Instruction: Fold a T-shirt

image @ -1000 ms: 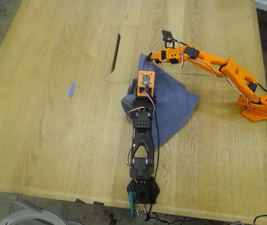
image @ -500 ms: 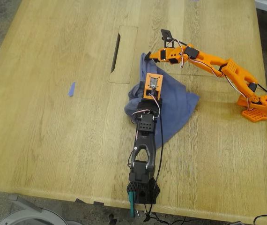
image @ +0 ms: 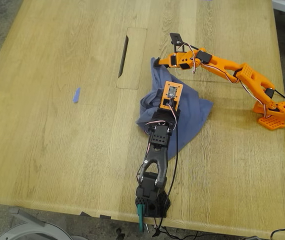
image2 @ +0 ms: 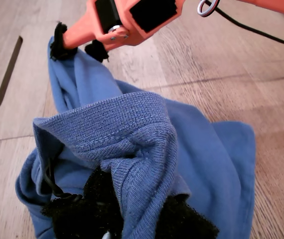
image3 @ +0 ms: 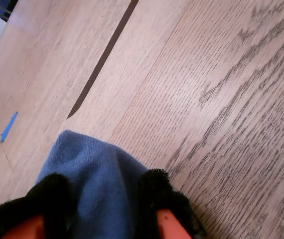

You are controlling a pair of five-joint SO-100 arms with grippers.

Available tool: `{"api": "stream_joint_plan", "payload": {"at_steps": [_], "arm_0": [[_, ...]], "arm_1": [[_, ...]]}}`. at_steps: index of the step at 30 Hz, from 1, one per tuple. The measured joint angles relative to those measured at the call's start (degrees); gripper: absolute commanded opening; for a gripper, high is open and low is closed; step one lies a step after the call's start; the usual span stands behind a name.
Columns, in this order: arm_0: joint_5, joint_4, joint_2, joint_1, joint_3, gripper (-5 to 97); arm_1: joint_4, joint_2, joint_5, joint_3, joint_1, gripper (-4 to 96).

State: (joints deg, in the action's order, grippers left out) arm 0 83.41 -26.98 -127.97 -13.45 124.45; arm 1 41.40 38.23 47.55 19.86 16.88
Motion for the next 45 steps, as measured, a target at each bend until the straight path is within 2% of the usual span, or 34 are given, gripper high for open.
{"api": "stream_joint_plan", "payload": {"at_steps": [3, 11, 19, 28, 37, 45], "arm_0": [[0.0, 0.0, 0.0, -0.53, 0.0, 0], [0.0, -2.37, -2.64, -1.23, 0.88, 0], [0.0, -5.27, -4.83, -1.23, 1.32, 0], [0.0, -12.3, -8.96, 1.05, 1.32, 0], [0.0, -22.68, -13.89, 1.32, 1.32, 0], [0.0, -28.74, -14.24, -0.09, -0.44, 0]], "arm_1": [[-1.14, 0.0, 0.26, 0.18, -0.53, 0.4], [2.37, 0.0, -1.32, 0.53, -1.58, 0.2], [15.82, 0.0, -0.7, -4.92, -0.79, 0.2], [25.31, 0.0, 0.88, -12.92, -0.97, 0.1], [40.69, 0.0, 1.41, -23.55, -5.36, 0.1], [50.19, 5.27, 1.67, -24.26, -8.96, 0.1]]}}
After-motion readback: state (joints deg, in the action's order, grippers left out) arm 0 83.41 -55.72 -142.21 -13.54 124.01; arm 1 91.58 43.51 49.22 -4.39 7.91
